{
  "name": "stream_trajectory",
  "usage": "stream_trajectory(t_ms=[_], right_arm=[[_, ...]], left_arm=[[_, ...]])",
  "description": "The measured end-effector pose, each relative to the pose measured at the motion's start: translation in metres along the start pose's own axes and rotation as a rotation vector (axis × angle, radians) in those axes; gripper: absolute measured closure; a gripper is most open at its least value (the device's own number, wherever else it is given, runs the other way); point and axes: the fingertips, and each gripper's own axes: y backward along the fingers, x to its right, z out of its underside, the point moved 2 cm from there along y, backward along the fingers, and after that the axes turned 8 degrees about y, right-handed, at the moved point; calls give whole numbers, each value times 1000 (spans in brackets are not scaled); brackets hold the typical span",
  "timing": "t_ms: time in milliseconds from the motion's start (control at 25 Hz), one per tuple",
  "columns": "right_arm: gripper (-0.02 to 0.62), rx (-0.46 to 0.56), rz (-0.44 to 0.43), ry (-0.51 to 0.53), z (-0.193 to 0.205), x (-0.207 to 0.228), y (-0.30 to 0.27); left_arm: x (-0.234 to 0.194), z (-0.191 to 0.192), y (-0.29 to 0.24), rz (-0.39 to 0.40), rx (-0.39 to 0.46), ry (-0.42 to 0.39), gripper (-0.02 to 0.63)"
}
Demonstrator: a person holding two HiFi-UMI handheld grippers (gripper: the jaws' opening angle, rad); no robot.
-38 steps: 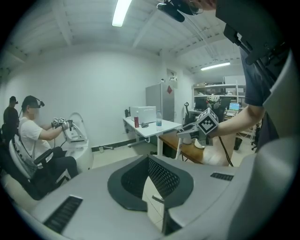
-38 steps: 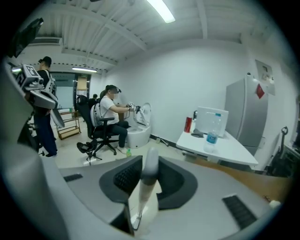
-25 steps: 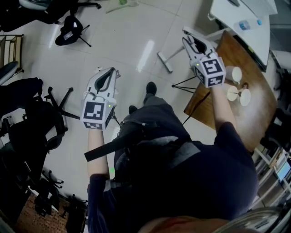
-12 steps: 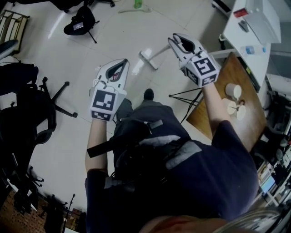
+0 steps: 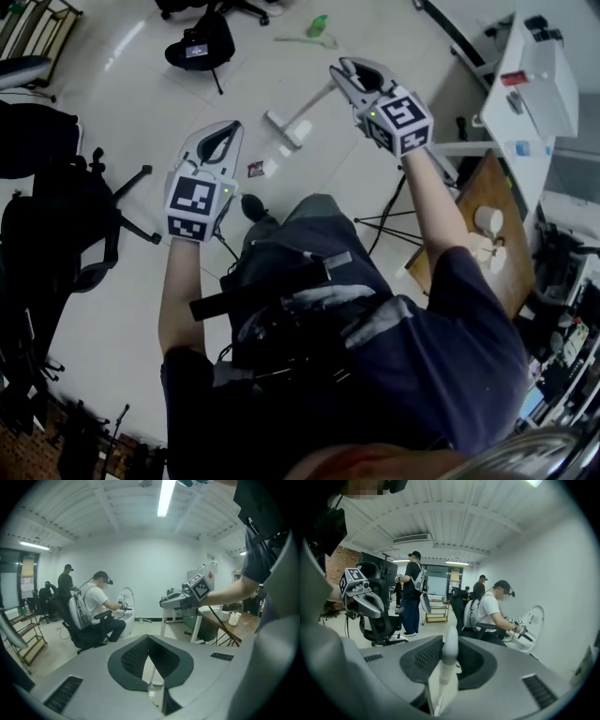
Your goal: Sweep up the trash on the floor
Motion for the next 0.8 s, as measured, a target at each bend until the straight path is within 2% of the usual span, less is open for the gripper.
stream_trajectory(t_ms=[240, 400, 520, 640, 800], right_arm=[[489, 13, -184, 89, -31, -36, -95], [489, 57, -289, 124, -40, -47, -143], [489, 117, -411, 168, -56, -60, -170], [491, 174, -512, 189, -74, -72, -198], [491, 210, -638, 251, -83, -101, -223]], left_arm=[[-65, 11, 18, -140, -50, 52, 606], [-78, 5, 8, -214, -72, 63, 606], [-85, 2, -3, -304, -95, 91, 606], [-100, -5, -12, -394, -83, 135, 606], [-118, -3, -31, -468, -125, 126, 606]])
